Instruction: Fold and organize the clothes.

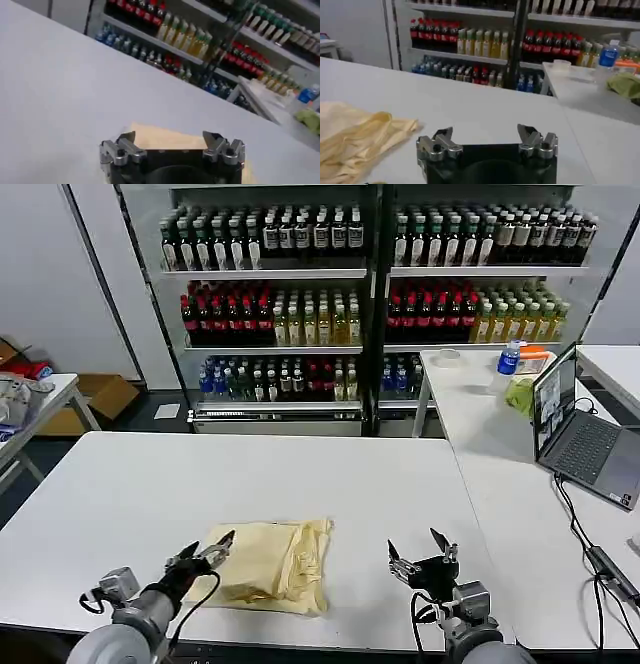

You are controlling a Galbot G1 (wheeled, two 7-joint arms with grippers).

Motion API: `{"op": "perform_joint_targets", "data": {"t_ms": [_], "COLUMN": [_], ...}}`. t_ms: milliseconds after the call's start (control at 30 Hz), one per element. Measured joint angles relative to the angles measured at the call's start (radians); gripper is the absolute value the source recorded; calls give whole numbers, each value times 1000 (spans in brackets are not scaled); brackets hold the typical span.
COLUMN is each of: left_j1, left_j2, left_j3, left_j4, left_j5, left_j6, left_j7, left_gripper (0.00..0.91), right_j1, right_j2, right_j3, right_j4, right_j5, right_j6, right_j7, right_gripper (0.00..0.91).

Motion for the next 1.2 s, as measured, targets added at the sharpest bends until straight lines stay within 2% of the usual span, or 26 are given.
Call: {"op": "perform_joint_targets", "data": {"t_ms": [833, 867, 900, 933, 967, 1000, 1067, 1200], "left_j1": [-39, -41, -44, -47, -50, -53, -58, -58], "left_j2": [-36, -39, -43, -45, -47, -48, -50, -57], "left_j3": [-20, -20, -19, -19, -19, -19, -20, -22], "left_j4": [152, 156, 160, 163, 166, 170, 180, 190], "left_j5": [-159, -163, -168, -172, -175, -179, -187, -197], "left_j6": [11, 10, 10, 10, 10, 10, 10, 9], "left_j7": [41, 41, 41, 42, 42, 43, 43, 47], "left_gripper": [907, 836, 605, 474, 232, 91, 10, 10], "right_j1": [-44, -46, -47, -49, -51, -53, -57, -62], "right_j2": [7, 7, 7, 7, 7, 7, 7, 7], "right_j3": [22, 23, 24, 25, 27, 28, 32, 37], "right_j4": [36, 37, 38, 40, 41, 43, 47, 52], "right_j5": [-10, -11, -11, -11, -11, -11, -11, -11], "right_j6": [-4, -4, -4, -4, -4, -4, -5, -6], "right_j7": [0, 1, 1, 1, 1, 1, 1, 2], "right_gripper": [907, 907, 907, 907, 907, 907, 907, 907]}}
